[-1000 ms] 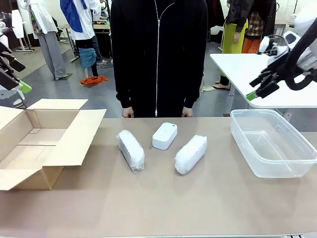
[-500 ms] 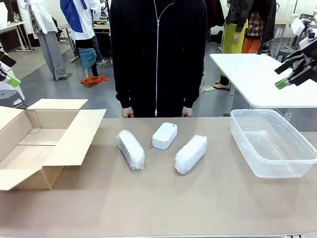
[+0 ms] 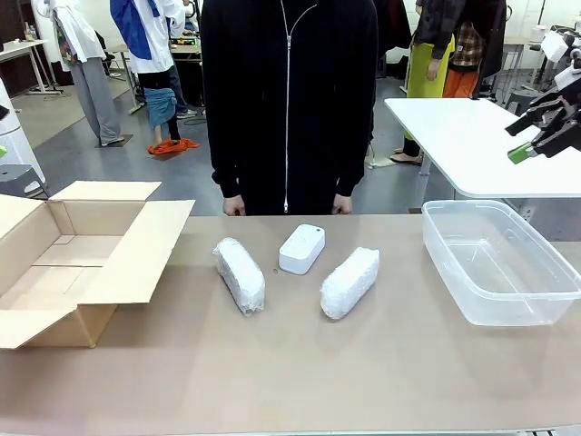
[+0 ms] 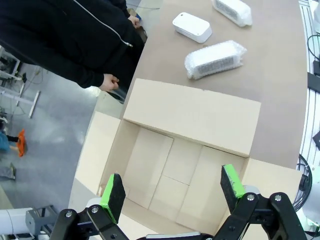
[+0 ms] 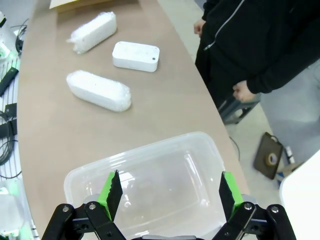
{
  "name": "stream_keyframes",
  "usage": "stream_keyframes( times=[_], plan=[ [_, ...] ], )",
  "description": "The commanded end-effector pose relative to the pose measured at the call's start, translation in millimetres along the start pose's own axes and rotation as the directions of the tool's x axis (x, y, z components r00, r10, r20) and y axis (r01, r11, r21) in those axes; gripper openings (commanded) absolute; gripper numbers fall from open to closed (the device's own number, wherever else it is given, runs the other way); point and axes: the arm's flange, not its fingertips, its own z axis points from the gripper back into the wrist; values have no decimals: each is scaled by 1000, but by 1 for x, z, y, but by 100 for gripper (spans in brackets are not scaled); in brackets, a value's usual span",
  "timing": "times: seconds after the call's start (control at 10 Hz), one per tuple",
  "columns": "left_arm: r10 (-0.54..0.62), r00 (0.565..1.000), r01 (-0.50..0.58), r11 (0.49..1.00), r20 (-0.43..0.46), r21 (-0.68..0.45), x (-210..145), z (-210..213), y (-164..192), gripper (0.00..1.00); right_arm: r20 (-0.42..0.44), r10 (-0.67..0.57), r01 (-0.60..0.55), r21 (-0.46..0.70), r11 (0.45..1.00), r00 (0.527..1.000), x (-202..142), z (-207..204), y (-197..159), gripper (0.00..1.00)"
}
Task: Separate and place wrapped and unwrapped clocks.
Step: Pick up the Digital clock indicated by the person.
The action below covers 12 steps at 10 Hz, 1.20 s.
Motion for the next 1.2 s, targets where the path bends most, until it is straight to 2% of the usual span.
stream_keyframes(
  times=[0.0,0.1,1.1],
  plan=[
    [-1,1000,1,1000,-1,-22,-2,-8,-1,100,21,21,-21,-3,1000,1000,0,-5,2,100],
    [0,1000,0,1000,0,0,0,0,0,100,0,0,0,0,1000,1000,0,0,0,100],
    [0,1000,0,1000,0,0,0,0,0,100,0,0,0,0,1000,1000,0,0,0,100]
  ],
)
